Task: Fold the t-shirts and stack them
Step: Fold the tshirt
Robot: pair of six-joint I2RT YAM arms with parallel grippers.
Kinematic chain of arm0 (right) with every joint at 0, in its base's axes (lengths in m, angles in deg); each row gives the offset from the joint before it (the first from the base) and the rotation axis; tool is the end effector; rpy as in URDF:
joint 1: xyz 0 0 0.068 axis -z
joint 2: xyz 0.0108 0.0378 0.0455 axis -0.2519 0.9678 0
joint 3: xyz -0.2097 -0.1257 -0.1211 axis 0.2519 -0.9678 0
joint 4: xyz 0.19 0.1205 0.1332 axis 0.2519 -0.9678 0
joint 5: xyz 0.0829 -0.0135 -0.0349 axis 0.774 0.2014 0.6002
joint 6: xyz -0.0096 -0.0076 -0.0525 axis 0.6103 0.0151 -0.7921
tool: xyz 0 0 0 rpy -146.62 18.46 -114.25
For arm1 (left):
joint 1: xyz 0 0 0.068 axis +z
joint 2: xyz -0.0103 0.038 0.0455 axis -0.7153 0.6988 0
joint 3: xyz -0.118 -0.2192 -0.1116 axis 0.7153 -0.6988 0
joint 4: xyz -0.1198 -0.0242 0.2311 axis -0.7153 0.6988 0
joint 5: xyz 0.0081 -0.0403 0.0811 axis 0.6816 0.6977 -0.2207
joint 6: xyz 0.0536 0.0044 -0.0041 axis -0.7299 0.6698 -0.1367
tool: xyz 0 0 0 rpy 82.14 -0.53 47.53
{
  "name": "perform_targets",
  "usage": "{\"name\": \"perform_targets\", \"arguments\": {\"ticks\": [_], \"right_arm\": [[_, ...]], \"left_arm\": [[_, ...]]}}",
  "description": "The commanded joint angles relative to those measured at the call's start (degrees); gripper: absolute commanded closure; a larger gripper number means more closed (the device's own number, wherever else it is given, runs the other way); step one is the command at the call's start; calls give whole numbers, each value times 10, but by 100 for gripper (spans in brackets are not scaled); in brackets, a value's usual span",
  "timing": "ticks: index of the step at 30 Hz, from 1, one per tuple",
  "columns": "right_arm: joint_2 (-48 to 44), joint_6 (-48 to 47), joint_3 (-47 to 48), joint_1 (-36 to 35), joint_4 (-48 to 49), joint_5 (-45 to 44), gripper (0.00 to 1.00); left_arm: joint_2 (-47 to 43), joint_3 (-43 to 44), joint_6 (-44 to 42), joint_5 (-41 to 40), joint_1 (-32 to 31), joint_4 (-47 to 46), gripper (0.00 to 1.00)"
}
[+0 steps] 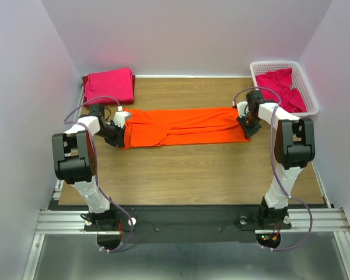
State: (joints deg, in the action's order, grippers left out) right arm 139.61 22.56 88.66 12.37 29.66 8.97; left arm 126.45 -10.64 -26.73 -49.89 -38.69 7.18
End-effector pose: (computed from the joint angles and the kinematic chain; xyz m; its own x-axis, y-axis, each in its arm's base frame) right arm 0.3878 0.0155 0.1697 -0.8485 -0.4667 -0.2494 -0.4563 0.8840 -0.1018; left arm 0.3441 0.0230 0.1759 -0.6324 0.4730 -0.6134 0.6676 0.7345 -0.1218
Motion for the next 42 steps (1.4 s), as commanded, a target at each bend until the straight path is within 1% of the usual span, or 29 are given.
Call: {"name": "perform_targets", "arguments": {"ticks": [1, 2, 3, 7, 10, 11, 12, 13, 14, 15, 16, 17, 18, 20, 21, 23, 24, 27, 28, 29, 30, 31, 32, 33, 35, 37, 42], "right_arm": [[5, -7, -30, 5, 24, -26, 94], [0, -8, -34, 5, 24, -28, 99], [-5, -14, -45, 5, 24, -33, 99], [-50, -36, -82, 6, 24, -49, 99], [-88, -50, -113, 5, 21, -58, 99], [-95, -52, -117, 6, 19, -59, 96], [-110, -56, -118, 6, 12, -54, 80], [-117, -56, -116, 6, 5, -45, 68], [-132, -55, -102, 6, -13, -34, 52], [-140, -52, -91, 5, -27, -24, 50], [-145, -43, -78, 5, -41, 10, 50], [-149, -39, -45, 6, -55, 28, 50], [-157, -29, -34, 5, -74, 59, 50], [-163, -17, -7, 2, -87, 90, 52], [-165, -13, -1, -2, -89, 105, 56], [-159, 18, 16, -31, -94, 141, 62], [-155, 18, 21, -31, -94, 141, 63], [-134, 62, 34, -84, -92, 183, 65], [-129, 87, 39, -113, -89, 218, 65], [-125, 105, 38, -125, -83, 241, 65], [-123, 126, 32, -135, -51, 266, 65], [-123, 169, 14, -154, -30, 311, 64], [-122, 189, 7, -165, -8, 328, 63], [-115, 206, 0, -177, 28, 338, 62], [-101, 243, -6, -216, 65, 355, 61], [-73, 276, -4, -250, 82, 370, 60], [-16, 317, 21, -300, 113, 392, 55]], "left_arm": [[-18, -35, -22, -12, 1, 7, 90], [-22, -41, -26, -13, 0, 12, 94], [-28, -47, -30, -15, 1, 23, 100], [-70, -81, -46, -20, 2, 50, 100], [-120, -108, -50, -23, 1, 66, 100], [-127, -109, -51, -22, 1, 70, 100], [-135, -107, -49, -21, 1, 83, 91], [-142, -103, -50, -18, 2, 90, 83], [-163, -94, -56, -7, 1, 98, 70], [-175, -88, -57, -3, 2, 106, 67], [-200, -79, -60, 2, 0, 114, 64], [-211, -74, -65, 12, 0, 119, 61], [-221, -70, -73, 16, -2, 128, 58], [-237, -64, -85, 22, -18, 136, 57], [-240, -64, -92, 24, -23, 142, 57], [-245, -74, -97, 20, -43, 129, 54], [-244, -78, -93, 15, -51, 125, 54], [-230, -96, -83, 22, -67, 120, 54], [-227, -101, -79, 26, -68, 114, 54], [-222, -112, -77, 31, -68, 111, 54], [-218, -117, -73, 41, -68, 110, 54], [-212, -121, -77, 43, -68, 107, 54], [-210, -130, -71, 38, -68, 100, 54], [-207, -133, -68, 34, -68, 97, 54], [-191, -135, -68, 34, -68, 95, 54], [-174, -133, -68, 33, -68, 98, 54], [-118, -103, -67, 46, -68, 106, 54]]}}
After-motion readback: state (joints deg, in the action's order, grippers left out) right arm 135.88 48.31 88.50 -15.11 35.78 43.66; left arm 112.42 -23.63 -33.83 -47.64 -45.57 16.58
